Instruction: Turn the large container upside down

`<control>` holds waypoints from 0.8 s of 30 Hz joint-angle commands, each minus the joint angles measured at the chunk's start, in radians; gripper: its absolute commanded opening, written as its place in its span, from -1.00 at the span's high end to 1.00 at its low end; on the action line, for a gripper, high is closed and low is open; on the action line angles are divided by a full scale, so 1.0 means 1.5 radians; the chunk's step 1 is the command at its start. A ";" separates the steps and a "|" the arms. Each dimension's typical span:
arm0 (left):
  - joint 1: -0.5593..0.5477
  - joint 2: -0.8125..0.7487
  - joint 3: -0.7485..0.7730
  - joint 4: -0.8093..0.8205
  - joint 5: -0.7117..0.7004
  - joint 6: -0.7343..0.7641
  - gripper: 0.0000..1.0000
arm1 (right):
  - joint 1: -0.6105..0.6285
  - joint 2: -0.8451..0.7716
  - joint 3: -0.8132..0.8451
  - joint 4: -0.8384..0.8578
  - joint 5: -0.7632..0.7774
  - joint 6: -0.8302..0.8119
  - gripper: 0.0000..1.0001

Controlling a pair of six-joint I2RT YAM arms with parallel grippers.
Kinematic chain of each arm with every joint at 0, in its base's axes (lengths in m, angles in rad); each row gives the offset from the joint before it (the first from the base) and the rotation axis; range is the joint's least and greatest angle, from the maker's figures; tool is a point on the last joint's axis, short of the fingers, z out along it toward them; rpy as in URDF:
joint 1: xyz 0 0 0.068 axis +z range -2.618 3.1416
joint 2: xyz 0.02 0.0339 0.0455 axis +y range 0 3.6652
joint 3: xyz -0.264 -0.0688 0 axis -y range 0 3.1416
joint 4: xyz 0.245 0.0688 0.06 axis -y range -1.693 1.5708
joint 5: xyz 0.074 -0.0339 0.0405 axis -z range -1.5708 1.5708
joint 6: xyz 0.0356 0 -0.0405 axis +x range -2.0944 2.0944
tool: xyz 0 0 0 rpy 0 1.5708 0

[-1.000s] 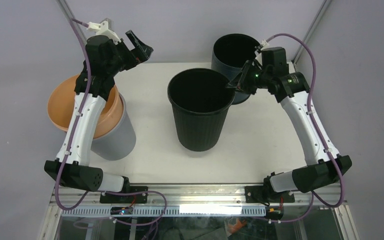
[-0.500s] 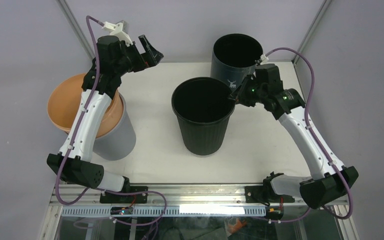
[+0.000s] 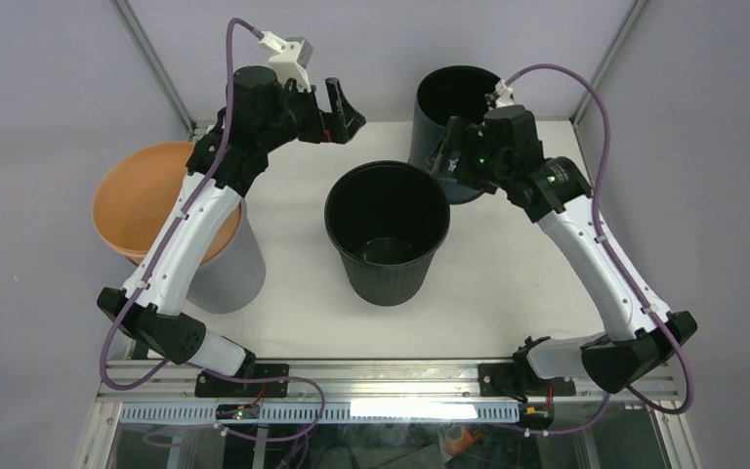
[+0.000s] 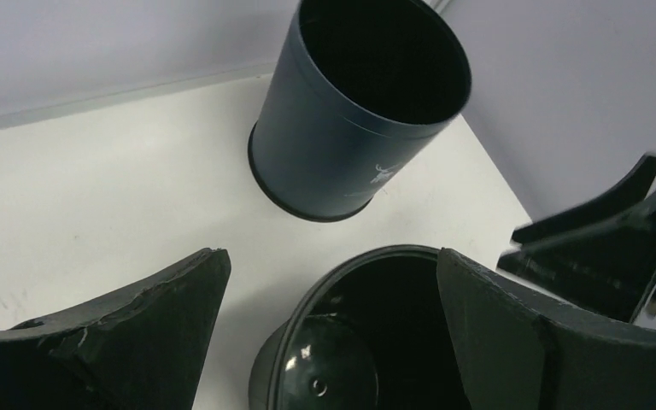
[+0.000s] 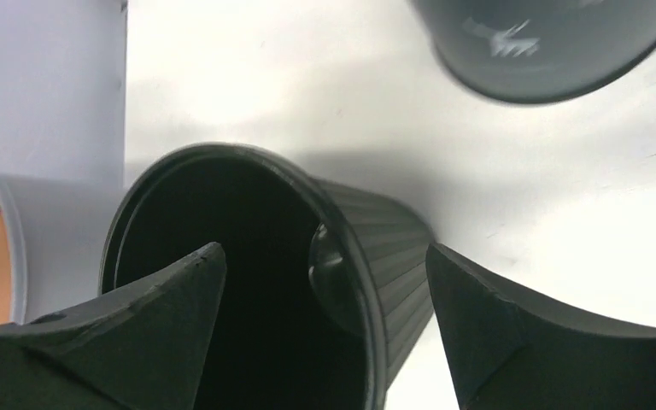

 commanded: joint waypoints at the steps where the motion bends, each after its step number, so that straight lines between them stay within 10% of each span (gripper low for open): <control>1: -0.077 -0.014 0.083 -0.026 -0.058 0.090 -0.92 | -0.022 -0.028 0.090 -0.061 0.155 -0.066 -0.81; 11: -0.405 0.089 0.141 -0.215 -0.244 0.073 -0.77 | -0.347 -0.058 0.107 -0.133 0.036 -0.090 -0.82; 19: -0.514 0.175 0.123 -0.266 -0.345 0.008 -0.72 | -0.363 -0.085 0.045 -0.089 -0.028 -0.068 -0.82; 24: -0.534 0.202 0.116 -0.272 -0.387 -0.005 -0.16 | -0.364 -0.093 0.014 -0.078 -0.045 -0.062 -0.82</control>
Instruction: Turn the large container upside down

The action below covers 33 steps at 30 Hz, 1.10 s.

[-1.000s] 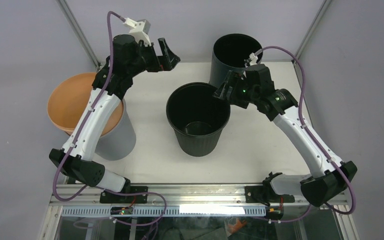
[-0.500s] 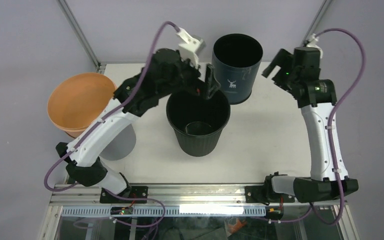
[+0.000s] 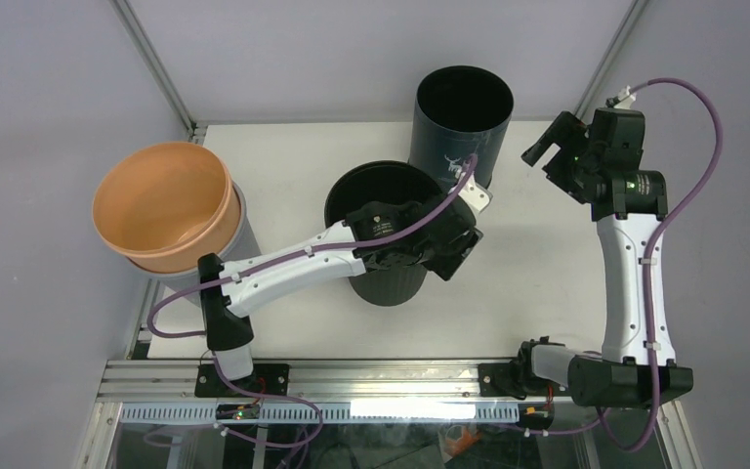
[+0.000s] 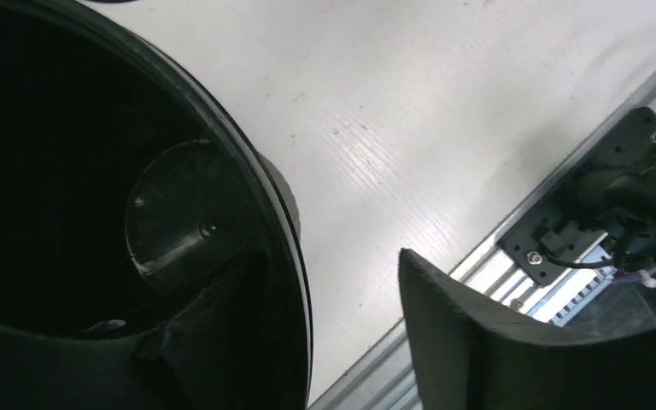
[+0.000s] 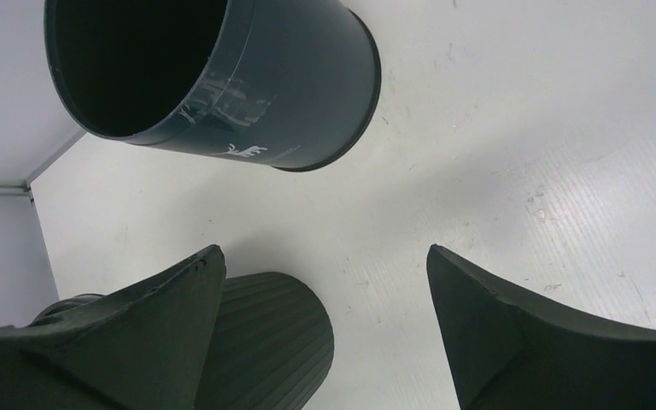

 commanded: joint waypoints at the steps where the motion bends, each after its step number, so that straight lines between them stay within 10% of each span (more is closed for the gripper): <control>1: -0.011 -0.007 0.005 -0.003 -0.079 -0.019 -0.02 | -0.003 -0.018 -0.012 0.035 -0.033 0.005 -0.82; 6: -0.009 -0.005 0.010 -0.008 -0.138 -0.004 1.00 | -0.003 -0.025 -0.005 0.030 -0.019 0.001 -0.83; 12: 0.038 -0.016 0.087 -0.006 -0.047 0.019 1.00 | -0.003 -0.037 0.041 0.023 -0.013 -0.005 -0.82; 18: 0.172 -0.037 0.147 0.071 0.296 -0.051 1.00 | -0.003 -0.051 0.149 0.010 0.041 -0.028 -0.82; 25: 0.352 -0.152 -0.174 0.574 0.677 -0.380 1.00 | -0.003 -0.073 0.181 0.010 0.101 -0.065 -0.82; 33: 0.394 -0.160 -0.440 1.049 0.760 -0.702 1.00 | -0.003 -0.059 0.155 -0.015 -0.003 -0.062 -0.83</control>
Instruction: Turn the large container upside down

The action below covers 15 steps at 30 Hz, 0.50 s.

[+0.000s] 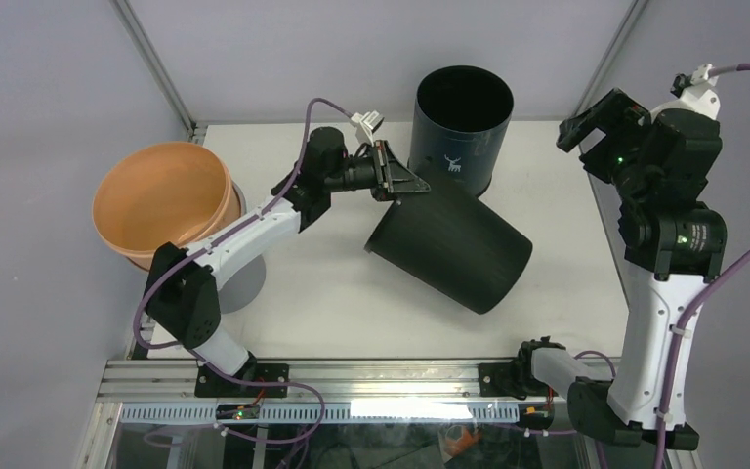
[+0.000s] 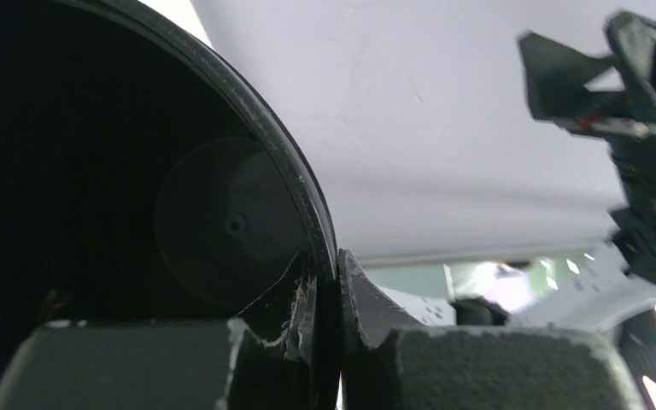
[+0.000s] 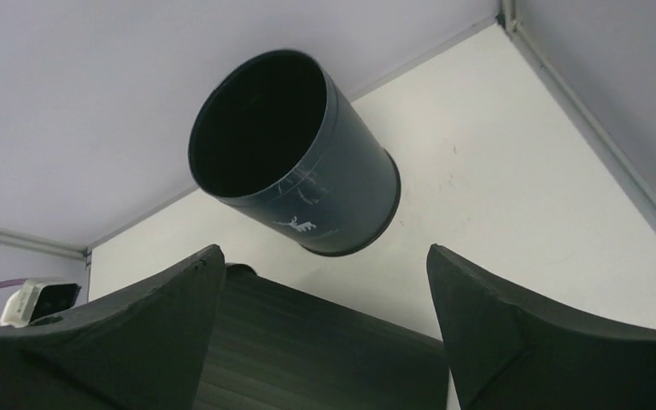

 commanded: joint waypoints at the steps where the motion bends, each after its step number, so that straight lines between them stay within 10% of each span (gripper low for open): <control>1: -0.001 -0.018 -0.059 0.379 0.112 -0.227 1.00 | -0.003 0.031 -0.008 -0.022 -0.092 -0.009 -0.83; 15: 0.089 0.090 -0.234 0.669 0.099 -0.406 1.00 | -0.035 -0.066 -0.241 -0.066 -0.284 0.091 -0.85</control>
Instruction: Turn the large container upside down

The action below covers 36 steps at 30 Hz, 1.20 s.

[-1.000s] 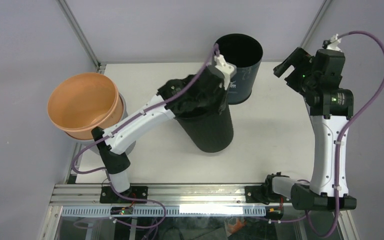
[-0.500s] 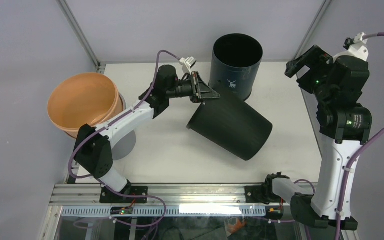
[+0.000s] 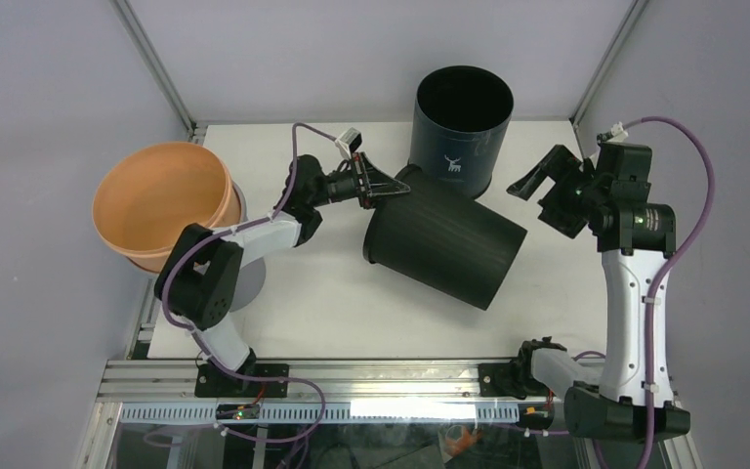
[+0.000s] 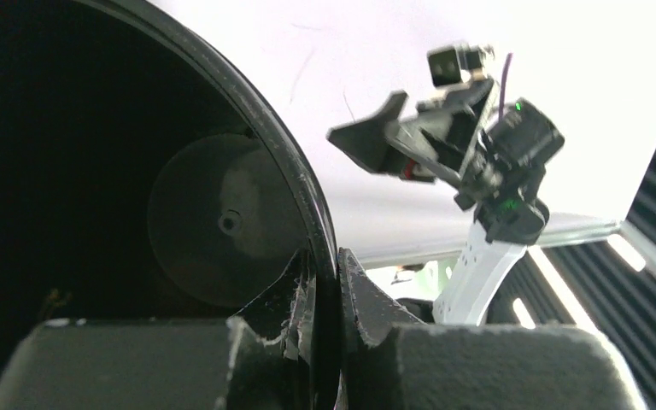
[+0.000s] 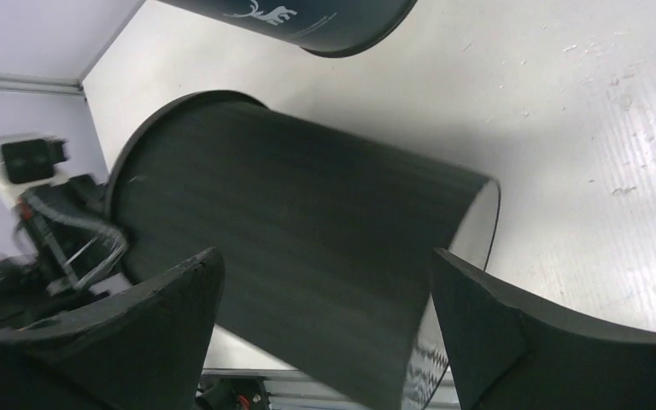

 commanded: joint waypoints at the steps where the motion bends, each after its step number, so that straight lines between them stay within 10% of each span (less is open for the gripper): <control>1: 0.026 0.044 -0.033 0.217 0.002 -0.137 1.00 | -0.008 -0.059 -0.003 0.017 -0.050 0.030 -0.85; 17: 0.094 0.185 -0.112 0.416 0.004 -0.241 1.00 | -0.008 -0.085 -0.097 0.058 -0.124 0.034 -0.85; 36: 0.126 0.208 -0.003 -0.097 0.050 0.170 1.00 | -0.007 -0.077 -0.132 0.076 -0.101 0.023 -0.86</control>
